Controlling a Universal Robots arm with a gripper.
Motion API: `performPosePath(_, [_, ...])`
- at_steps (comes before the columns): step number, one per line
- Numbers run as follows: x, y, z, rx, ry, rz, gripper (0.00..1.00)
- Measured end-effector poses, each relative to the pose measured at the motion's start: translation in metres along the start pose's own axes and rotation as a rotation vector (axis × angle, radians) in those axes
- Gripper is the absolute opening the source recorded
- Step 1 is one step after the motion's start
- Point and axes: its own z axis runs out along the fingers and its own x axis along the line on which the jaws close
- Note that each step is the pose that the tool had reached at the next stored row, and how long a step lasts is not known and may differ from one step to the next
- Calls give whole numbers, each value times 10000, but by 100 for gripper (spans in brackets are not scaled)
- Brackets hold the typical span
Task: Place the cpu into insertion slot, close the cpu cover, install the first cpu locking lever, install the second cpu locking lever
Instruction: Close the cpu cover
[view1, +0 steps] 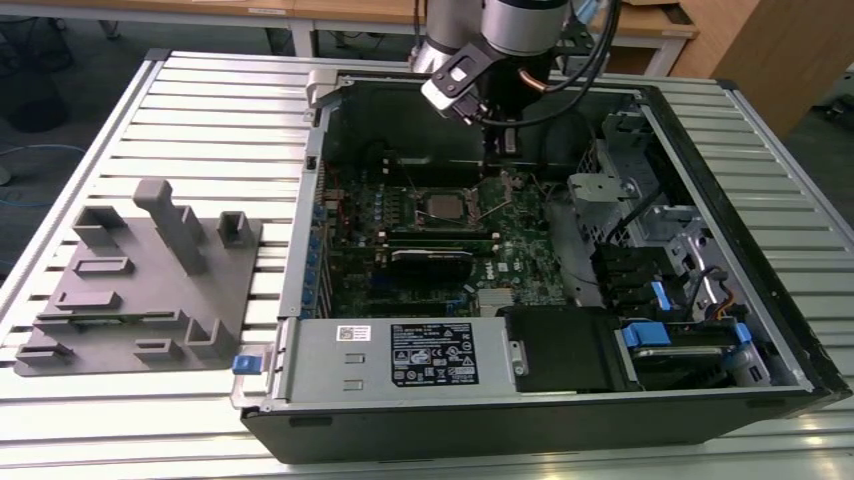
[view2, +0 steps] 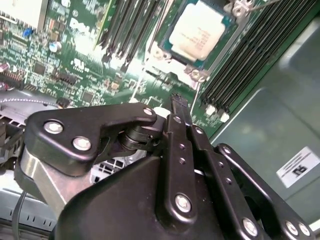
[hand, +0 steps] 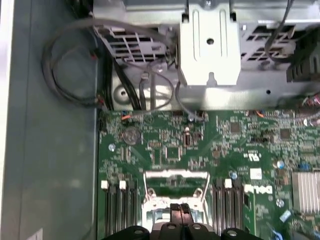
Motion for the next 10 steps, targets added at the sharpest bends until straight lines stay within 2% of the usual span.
performPosePath(10, [5,191,10,0,1,1,10])
